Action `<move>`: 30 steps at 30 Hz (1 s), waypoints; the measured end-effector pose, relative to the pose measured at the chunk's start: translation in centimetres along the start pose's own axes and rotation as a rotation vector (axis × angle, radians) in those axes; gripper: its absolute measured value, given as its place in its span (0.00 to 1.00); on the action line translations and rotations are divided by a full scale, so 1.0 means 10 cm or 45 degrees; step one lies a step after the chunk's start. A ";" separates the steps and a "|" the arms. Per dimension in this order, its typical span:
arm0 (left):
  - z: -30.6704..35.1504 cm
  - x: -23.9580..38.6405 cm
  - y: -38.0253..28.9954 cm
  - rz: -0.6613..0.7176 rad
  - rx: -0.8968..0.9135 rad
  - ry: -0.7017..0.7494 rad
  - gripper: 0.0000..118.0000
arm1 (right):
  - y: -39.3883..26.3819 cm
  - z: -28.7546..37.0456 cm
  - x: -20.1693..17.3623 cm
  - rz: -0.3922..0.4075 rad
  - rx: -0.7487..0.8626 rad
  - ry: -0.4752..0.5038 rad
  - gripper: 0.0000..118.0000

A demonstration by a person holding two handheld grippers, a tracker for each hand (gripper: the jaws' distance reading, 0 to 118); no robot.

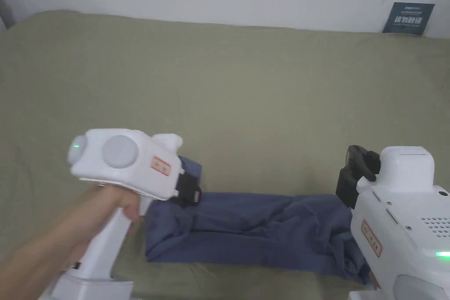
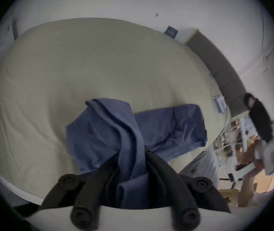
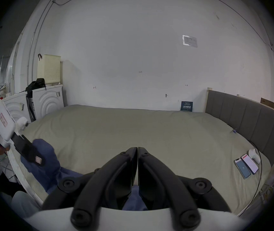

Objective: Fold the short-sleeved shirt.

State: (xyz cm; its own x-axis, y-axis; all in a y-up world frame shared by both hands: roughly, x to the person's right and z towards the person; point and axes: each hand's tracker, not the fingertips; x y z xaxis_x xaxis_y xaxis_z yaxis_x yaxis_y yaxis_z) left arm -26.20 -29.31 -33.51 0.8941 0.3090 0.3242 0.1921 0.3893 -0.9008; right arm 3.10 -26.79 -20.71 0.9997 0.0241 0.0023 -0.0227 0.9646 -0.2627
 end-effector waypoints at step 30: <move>-1.03 -0.02 -0.30 0.382 -0.047 -0.431 0.00 | -0.08 -0.10 0.10 -0.041 -0.071 -0.007 0.06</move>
State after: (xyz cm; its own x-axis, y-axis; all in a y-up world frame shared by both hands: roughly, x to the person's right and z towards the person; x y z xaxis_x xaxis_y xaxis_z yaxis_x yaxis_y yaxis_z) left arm -22.82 -39.43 -33.88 0.7310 0.6721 0.1179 -0.0353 0.2099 -0.9771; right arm 4.16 -27.81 -21.41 0.9998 -0.0053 0.0171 0.0104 0.9487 -0.3159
